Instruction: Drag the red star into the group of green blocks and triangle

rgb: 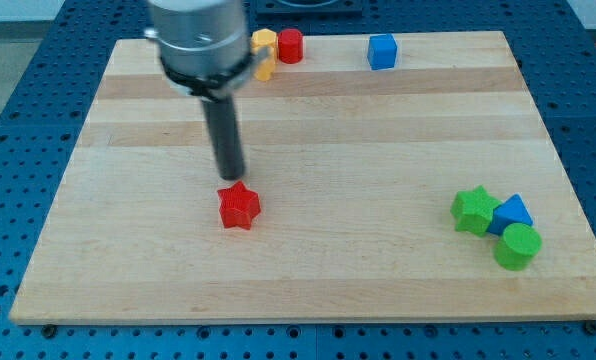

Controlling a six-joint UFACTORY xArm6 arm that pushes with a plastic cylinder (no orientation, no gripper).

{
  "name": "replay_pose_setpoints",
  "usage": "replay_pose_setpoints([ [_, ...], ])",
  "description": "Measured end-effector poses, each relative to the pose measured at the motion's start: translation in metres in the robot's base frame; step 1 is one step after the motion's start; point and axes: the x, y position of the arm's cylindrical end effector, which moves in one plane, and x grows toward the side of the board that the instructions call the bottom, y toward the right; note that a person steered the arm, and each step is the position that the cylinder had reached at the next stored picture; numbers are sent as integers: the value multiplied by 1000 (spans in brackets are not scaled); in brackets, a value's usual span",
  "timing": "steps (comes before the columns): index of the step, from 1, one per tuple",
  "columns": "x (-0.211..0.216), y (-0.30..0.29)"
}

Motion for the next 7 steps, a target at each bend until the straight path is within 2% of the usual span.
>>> replay_pose_setpoints([
  [1, 23, -59],
  [2, 68, -46],
  [3, 71, 38],
  [4, 72, 80],
  [5, 62, 30],
  [6, 21, 29],
  [7, 24, 83],
])
